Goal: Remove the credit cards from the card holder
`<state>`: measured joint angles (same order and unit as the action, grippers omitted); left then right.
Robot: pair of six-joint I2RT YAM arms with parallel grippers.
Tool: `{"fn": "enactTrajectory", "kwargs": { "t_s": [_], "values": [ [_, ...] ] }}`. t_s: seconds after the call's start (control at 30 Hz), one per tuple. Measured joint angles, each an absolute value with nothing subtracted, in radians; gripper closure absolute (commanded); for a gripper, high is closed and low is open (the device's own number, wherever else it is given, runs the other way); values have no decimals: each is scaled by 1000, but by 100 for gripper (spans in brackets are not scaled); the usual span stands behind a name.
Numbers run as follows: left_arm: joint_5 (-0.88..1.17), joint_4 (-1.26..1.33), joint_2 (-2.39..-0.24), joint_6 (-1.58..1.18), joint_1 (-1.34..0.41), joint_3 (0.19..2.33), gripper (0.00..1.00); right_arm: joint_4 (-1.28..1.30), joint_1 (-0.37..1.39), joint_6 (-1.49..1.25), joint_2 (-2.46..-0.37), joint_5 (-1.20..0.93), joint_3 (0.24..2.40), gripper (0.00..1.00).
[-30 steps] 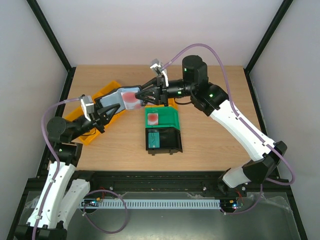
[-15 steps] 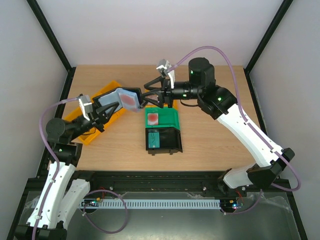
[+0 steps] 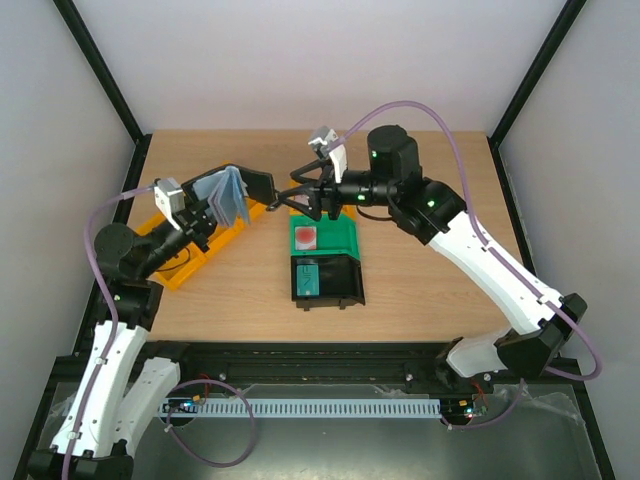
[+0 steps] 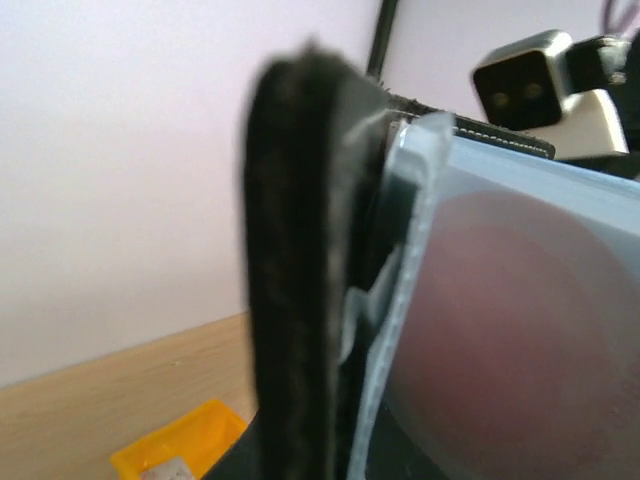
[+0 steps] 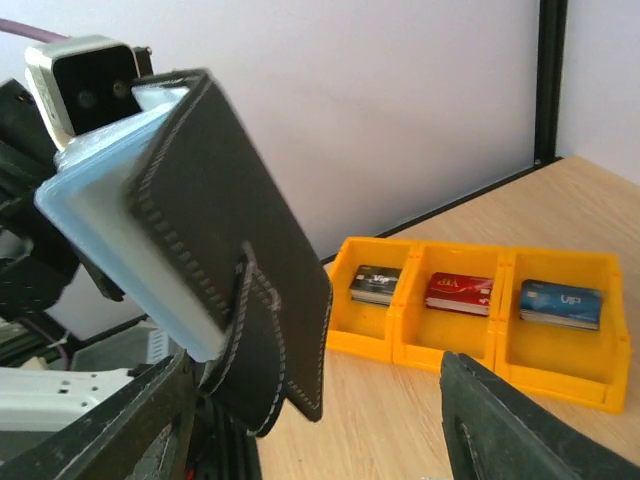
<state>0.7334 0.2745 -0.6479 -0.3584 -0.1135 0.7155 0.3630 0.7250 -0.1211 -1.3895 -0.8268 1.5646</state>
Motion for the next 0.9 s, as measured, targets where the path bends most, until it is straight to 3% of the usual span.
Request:
{"fn": "enactTrajectory", "kwargs": {
  "t_s": [0.53,0.77,0.9],
  "values": [
    [590,142,-659,-326,-120,735,98,114,1089,-140,-1378,-236,1457,10],
    [579,142,-659,-324,-120,735,98,109,1142,-137,-1439,-68,1483,18],
    [579,144,-659,-325,-120,735,98,102,1143,-109,-1436,-46,1483,14]
  ]
}}
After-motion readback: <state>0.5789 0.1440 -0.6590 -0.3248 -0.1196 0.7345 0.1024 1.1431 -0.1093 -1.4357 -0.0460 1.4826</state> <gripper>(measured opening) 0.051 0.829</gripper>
